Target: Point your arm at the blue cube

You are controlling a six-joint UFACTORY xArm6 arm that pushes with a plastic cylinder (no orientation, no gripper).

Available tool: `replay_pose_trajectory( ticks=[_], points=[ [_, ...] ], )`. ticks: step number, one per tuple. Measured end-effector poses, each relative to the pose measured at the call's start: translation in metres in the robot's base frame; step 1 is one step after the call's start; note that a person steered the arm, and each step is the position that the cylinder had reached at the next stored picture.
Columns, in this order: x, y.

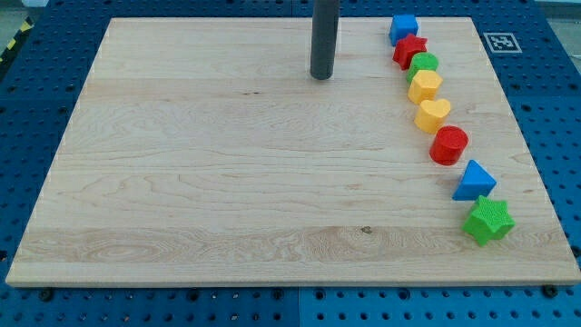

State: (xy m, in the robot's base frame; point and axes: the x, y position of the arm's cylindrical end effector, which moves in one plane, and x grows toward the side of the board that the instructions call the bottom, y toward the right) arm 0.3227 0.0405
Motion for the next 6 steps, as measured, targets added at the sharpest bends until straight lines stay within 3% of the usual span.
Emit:
replay_pose_trajectory(
  ticks=[2, 4, 6],
  points=[
    [-0.008, 0.011],
    [-0.122, 0.018],
    [-0.131, 0.049]
  ],
)
